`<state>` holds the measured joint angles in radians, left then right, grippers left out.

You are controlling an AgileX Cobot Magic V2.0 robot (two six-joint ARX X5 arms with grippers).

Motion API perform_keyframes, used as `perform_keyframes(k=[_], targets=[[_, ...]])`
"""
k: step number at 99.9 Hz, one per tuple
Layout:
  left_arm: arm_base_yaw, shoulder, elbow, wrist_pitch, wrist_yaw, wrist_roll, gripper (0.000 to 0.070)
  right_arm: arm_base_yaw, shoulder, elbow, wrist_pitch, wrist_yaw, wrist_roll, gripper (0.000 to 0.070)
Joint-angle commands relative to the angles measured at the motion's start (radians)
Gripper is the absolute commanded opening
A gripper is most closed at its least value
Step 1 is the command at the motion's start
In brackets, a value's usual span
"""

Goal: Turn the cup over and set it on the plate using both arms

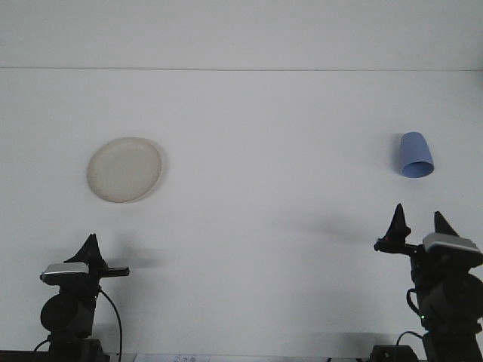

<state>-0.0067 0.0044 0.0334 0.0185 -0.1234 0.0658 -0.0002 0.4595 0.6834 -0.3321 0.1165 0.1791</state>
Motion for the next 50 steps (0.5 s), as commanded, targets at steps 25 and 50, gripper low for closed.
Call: perform_keyframes(k=[25,50], targets=[[0.002,-0.002,-0.019,0.013,0.0,0.012,0.0015,-0.115,0.373,0.096,0.074,0.083,-0.175,0.0541],[0.002,-0.001,-0.019,0.013,0.0,0.012,0.0015,-0.33,0.706,0.096,0.284,-0.092,-0.19,0.0535]])
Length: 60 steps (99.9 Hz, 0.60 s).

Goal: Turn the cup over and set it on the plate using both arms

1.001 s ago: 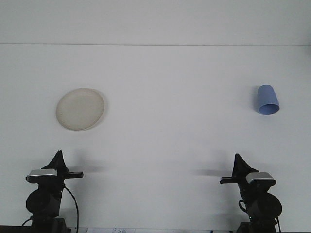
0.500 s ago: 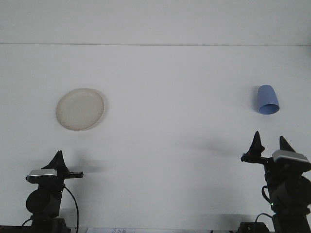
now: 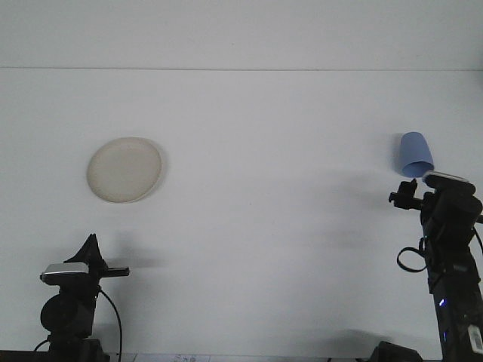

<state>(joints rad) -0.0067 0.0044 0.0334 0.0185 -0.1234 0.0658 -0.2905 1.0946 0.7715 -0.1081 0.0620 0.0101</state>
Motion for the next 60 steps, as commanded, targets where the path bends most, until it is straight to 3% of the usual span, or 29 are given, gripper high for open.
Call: perform_keyframes(k=[1,25,60], targets=[[0.002,-0.001,-0.019,0.013,0.0,0.012,0.0015,-0.048,0.084,0.008,0.071,-0.045,-0.025,0.0535],[0.002,-0.002,-0.019,0.013,0.0,0.012,0.0015,-0.17,0.37,0.008,0.358,-0.22,-0.086,0.0466],[0.002,-0.001,-0.019,0.013,0.0,0.012,0.0015,-0.209,0.665,0.063,0.65,-0.275,-0.087,0.0465]])
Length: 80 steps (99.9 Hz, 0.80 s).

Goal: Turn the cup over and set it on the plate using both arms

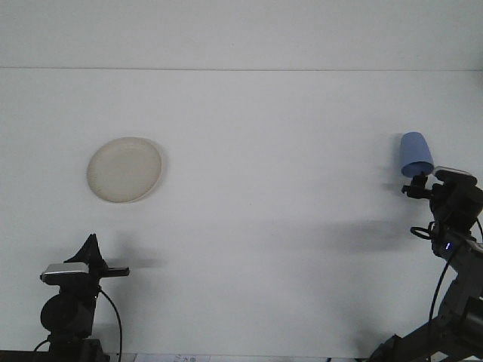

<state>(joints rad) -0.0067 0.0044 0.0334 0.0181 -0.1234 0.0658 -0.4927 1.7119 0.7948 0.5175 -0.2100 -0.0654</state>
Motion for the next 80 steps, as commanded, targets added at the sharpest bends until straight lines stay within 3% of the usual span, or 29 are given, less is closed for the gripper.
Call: perform_keyframes(k=[1,34,40,50,56,80], targets=[[0.002,-0.001,-0.019,0.013,0.0,0.012,0.0015,-0.007,0.056,0.047,0.026,-0.004,-0.012,0.0465],[0.002,-0.001,-0.019,0.013,0.0,0.012,0.0015,-0.011,0.253,0.258,0.028,-0.086,-0.009,0.0453],[0.002,-0.002,-0.019,0.013,0.0,0.012,0.0015,-0.007,0.274,0.283,0.028,-0.09,-0.007,0.0376],[0.002,-0.001,-0.019,0.013,0.0,0.012,0.0015,-0.004,0.296,0.312,0.029,-0.102,-0.007,0.0115],[0.002,-0.001,-0.019,0.013,0.0,0.012,0.0015,-0.004,0.301,0.319,0.032,-0.125,-0.01,0.0004],[0.002,-0.002,-0.019,0.013,0.0,0.012,0.0015,-0.004,0.29,0.319,0.051,-0.169,0.018,0.0]])
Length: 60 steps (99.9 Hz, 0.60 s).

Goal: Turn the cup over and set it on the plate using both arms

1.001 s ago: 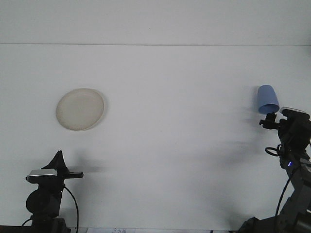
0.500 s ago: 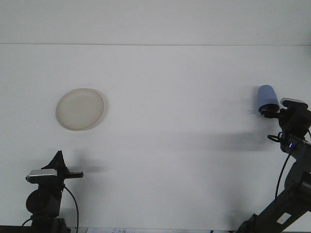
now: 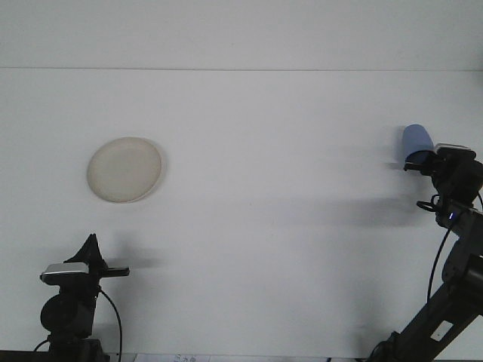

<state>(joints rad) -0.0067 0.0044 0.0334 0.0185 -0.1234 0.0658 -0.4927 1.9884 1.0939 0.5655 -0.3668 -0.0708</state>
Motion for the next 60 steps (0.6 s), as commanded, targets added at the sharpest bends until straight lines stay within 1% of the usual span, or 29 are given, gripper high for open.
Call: perform_keyframes(k=[1,6,12,21,27,33,39,47,60], targets=[[0.002,-0.001,-0.019,0.013,0.0,0.012,0.0015,-0.004,0.01,0.02,0.0,-0.013,0.03,0.0],[0.002,-0.001,-0.019,0.013,0.0,0.012,0.0015,-0.004,-0.01,0.02,-0.02,-0.027,0.064,0.0],[0.002,-0.002,-0.019,0.013,0.0,0.012,0.0015,-0.004,-0.045,0.02,-0.063,-0.027,0.105,0.0],[0.002,-0.002,-0.019,0.013,0.0,0.012,0.0015,0.0,-0.13,0.02,-0.174,-0.023,0.145,0.0],[0.002,-0.002,-0.019,0.013,0.0,0.012,0.0015,0.009,-0.206,0.02,-0.266,0.005,0.183,0.0],[0.002,-0.002,-0.019,0.013,0.0,0.012,0.0015,0.023,-0.292,0.02,-0.368,0.044,0.251,0.0],[0.002,-0.001,-0.019,0.013,0.0,0.012,0.0015,0.042,-0.384,0.02,-0.484,0.058,0.298,0.0],[0.002,-0.002,-0.019,0.013,0.0,0.012,0.0015,0.09,-0.515,0.02,-0.666,0.057,0.295,0.0],[0.002,-0.002,-0.019,0.013,0.0,0.012,0.0015,0.211,-0.718,0.02,-0.989,0.068,0.22,0.0]])
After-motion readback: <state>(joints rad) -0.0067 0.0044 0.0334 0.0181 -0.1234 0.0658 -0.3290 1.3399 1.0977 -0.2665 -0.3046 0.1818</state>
